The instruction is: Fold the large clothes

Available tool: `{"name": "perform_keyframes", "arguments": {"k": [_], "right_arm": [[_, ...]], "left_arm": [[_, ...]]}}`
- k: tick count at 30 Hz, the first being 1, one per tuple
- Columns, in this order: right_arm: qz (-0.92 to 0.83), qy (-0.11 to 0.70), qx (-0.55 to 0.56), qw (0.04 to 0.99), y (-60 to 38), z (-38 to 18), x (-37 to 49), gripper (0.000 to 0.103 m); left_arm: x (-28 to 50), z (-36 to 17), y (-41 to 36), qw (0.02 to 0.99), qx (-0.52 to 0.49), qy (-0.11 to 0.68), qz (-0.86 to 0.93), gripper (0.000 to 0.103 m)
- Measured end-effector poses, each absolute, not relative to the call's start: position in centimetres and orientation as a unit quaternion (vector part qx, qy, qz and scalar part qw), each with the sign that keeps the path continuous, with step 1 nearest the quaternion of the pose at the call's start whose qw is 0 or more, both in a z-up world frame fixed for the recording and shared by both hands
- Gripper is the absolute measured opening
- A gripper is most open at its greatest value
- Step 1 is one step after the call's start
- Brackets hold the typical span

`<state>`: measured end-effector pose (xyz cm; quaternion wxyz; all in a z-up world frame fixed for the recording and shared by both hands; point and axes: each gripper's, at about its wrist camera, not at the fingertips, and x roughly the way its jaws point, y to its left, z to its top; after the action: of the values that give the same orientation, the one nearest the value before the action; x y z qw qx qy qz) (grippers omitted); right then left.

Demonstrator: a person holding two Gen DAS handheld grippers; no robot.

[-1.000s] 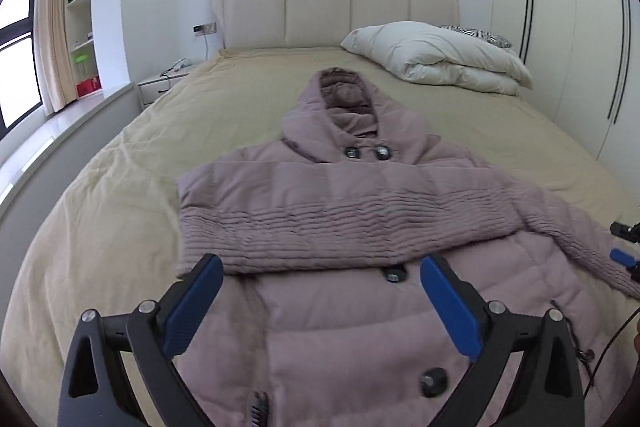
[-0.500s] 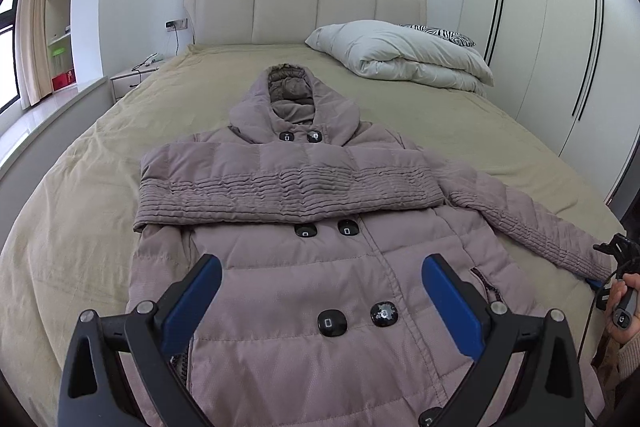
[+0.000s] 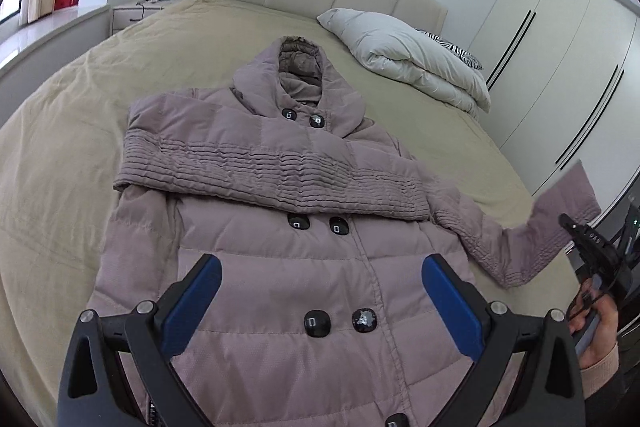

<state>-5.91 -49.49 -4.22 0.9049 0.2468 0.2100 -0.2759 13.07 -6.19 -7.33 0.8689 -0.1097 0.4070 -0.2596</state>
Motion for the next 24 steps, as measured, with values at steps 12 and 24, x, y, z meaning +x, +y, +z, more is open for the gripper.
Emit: {"name": "perform_keyframes", "arguments": {"k": [12,24], "right_arm": [[-0.095,0.302,-0.082,0.945,-20.1,-7.9,4.9,0.015],[-0.078,0.295,-0.228,0.925,-13.9,-10.4,5.5,0.015]], "left_arm": [[17.2,-8.1,-5.7,0.757,-0.281,0.477,-0.349,0.103],[22.4,-10.4,-8.0,0.693,-0.272,0.559,-0.365,0.099]]}}
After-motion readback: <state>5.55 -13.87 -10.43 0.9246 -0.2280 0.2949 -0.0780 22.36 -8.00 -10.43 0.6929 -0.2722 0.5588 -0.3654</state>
